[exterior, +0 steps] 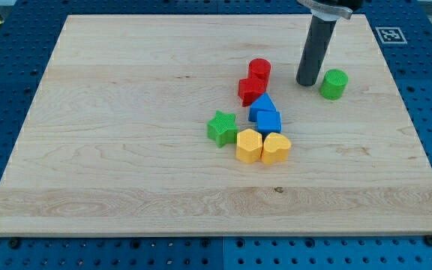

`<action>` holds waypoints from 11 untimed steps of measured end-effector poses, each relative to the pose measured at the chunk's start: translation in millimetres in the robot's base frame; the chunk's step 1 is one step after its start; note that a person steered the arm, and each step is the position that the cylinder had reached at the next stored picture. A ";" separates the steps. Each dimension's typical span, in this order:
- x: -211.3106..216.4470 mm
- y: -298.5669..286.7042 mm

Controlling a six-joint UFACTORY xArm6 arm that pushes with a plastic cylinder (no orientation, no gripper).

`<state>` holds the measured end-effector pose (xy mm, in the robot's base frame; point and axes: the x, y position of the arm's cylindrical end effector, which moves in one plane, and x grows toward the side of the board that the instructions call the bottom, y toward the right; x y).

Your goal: Separate the red blocks

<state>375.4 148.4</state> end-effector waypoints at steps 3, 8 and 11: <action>11.9 28.4; 10.1 -55.2; -8.4 -44.5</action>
